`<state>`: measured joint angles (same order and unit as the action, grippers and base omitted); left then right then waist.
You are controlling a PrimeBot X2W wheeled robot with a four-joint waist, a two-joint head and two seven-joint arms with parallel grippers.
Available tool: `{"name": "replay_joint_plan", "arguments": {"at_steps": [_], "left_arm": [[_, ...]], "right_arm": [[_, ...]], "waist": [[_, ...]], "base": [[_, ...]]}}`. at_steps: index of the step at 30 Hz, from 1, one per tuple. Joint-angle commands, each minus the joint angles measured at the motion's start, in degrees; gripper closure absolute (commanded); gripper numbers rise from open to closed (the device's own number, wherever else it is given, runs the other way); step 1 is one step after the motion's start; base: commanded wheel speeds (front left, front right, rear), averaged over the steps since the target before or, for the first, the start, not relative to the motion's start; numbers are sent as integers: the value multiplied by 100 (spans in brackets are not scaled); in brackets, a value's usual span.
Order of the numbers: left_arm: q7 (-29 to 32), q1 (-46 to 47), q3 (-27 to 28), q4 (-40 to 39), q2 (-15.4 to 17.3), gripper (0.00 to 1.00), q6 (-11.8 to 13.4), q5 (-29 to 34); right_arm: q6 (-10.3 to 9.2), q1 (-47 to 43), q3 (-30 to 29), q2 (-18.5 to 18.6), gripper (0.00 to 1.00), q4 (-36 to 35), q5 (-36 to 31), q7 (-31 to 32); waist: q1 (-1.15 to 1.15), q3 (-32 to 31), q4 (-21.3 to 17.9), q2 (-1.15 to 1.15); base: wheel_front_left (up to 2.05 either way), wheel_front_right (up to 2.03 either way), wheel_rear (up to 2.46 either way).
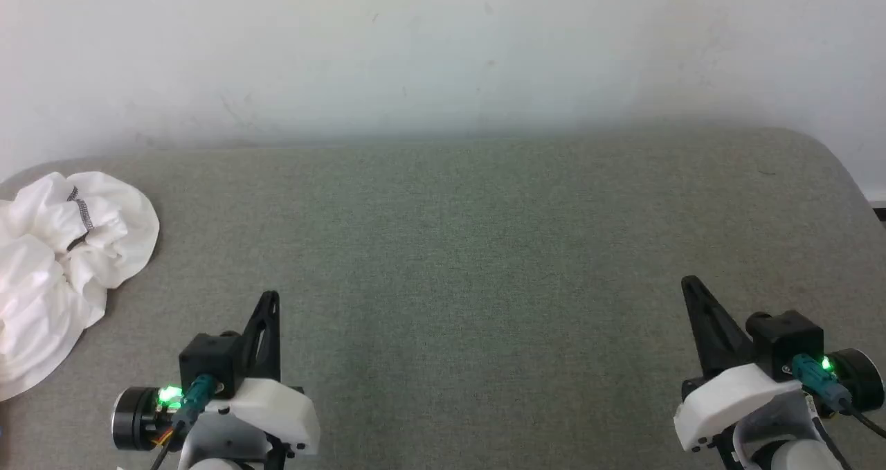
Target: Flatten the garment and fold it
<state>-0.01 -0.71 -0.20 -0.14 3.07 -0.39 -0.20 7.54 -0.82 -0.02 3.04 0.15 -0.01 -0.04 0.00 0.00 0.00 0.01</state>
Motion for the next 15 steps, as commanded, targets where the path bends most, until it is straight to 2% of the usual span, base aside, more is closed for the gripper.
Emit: {"name": "replay_joint_plan", "arguments": {"at_steps": [1,15], "left_arm": [[1,71,20,14,-19,100,39,20],[1,71,20,14,-19,100,39,20]], "right_arm": [[-5,82,2,-16,100,-15,1,4],[-5,82,2,-16,100,-15,1,4]], "waist": [[0,0,0,-1],[0,0,0,-1]], "base": [[0,0,0],[0,0,0]]}}
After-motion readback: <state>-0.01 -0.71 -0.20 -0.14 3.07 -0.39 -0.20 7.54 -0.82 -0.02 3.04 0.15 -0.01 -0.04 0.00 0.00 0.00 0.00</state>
